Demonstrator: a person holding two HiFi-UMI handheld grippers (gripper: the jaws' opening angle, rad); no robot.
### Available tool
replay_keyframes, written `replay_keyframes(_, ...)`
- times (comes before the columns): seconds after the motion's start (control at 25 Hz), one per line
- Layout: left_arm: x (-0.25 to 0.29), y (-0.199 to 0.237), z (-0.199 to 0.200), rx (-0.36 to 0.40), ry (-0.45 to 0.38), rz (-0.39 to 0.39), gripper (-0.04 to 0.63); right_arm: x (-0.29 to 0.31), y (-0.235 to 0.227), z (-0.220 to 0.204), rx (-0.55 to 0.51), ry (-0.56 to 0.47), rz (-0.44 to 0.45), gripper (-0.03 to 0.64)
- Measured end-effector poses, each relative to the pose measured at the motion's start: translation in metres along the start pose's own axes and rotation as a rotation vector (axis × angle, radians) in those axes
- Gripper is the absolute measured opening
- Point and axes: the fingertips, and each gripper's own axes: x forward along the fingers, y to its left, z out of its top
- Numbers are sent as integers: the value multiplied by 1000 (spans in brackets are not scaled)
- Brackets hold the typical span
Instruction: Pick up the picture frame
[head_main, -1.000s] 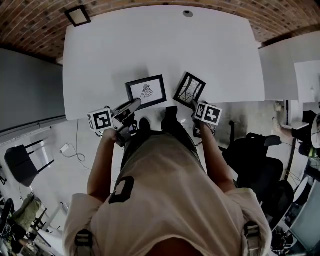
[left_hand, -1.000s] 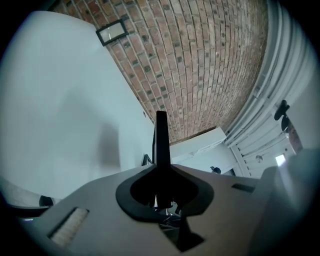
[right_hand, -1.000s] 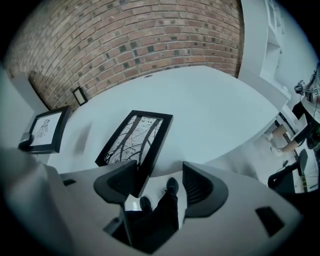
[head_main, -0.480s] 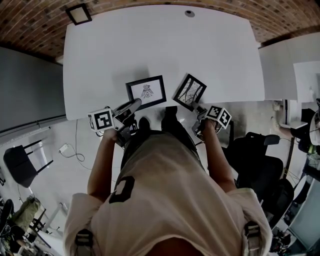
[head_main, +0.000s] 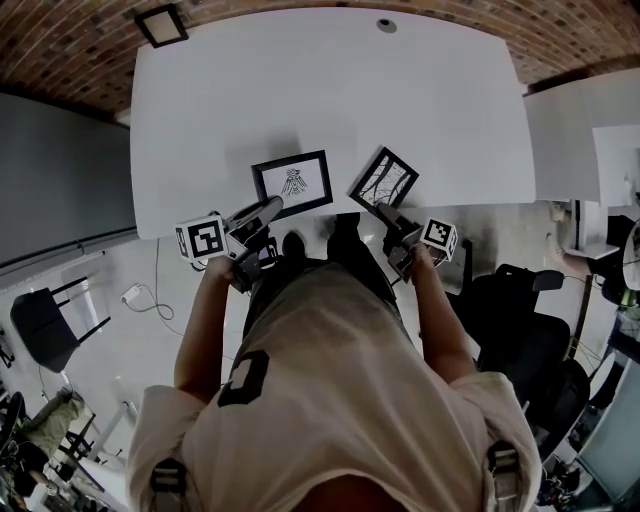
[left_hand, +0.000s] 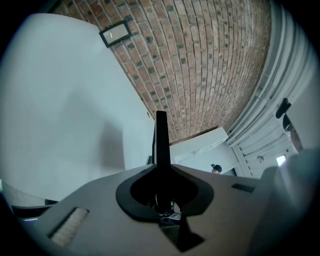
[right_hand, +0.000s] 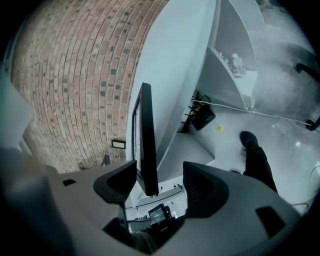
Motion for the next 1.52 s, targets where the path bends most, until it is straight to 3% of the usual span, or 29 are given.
replay_keyframes(0.2, -1, 0, 3, 11, 2, 7, 35, 11, 2, 4, 18, -16, 35, 248)
replay_keyframes(0.48, -19, 2, 12, 18, -33, 17, 37, -1, 11, -2, -19, -10, 94, 128)
replay_keyframes(0.56, -31, 0, 9, 20, -38, 19, 37, -10, 13, -10, -50, -4, 84, 91)
replay_keyframes(0.68, -48, 3, -2, 14, -33, 32, 35, -25, 12, -27, -102, 11, 41, 89)
replay_keyframes(0.88, -34, 4, -9, 13, -4, -5, 35, -56, 20, -32, -153, -2, 38, 49)
replay_keyframes(1.0, -37, 5, -10, 24, 13, -18, 35, -67, 43, -43, -263, -15, 38, 31)
replay_keyframes(1.24, -50, 3, -7, 52, -11, 0, 35, -57, 110, -62, -336, -26, 178, 29)
replay_keyframes(1.52, -67, -12, -4, 82, -97, 43, 35, -38, 181, -69, -451, 53, 318, 29)
